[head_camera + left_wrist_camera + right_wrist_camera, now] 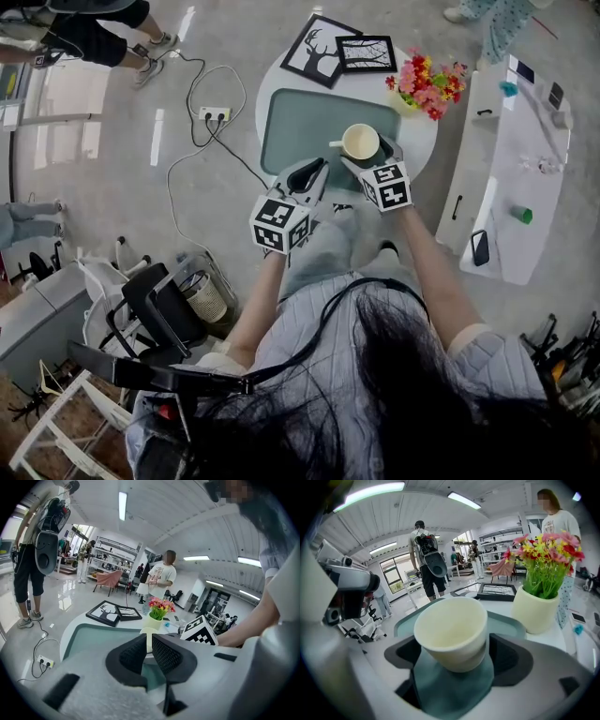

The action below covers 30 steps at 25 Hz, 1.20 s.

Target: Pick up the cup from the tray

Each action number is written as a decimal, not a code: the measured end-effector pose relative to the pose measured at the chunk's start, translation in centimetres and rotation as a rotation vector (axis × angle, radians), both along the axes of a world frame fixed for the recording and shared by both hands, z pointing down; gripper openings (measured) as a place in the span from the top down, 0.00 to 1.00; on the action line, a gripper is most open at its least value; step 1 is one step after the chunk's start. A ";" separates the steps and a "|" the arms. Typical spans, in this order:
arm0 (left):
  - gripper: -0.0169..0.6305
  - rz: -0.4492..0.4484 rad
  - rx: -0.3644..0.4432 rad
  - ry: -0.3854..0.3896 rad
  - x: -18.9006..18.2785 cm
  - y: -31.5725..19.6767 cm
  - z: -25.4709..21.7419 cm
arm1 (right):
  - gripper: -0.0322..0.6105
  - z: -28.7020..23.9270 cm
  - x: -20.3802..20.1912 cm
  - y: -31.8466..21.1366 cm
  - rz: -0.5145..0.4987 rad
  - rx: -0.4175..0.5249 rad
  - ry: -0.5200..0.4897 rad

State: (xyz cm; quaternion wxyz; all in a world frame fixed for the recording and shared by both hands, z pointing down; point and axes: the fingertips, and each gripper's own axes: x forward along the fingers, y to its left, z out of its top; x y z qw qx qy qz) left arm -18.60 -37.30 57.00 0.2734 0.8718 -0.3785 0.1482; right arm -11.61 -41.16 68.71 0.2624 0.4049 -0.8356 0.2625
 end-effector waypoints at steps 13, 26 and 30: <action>0.95 -0.011 -0.044 -0.031 -1.6 1.3 1.8 | 0.26 0.8 -1.6 -2.0 -0.014 0.073 0.014; 0.95 -0.049 -0.044 -0.054 -3.5 2.5 1.8 | 0.27 0.4 -1.3 -2.0 -0.017 0.061 0.016; 0.95 -0.062 -0.042 -0.052 -3.8 3.1 1.7 | 0.27 -1.1 -1.2 -1.3 -0.013 0.074 -0.008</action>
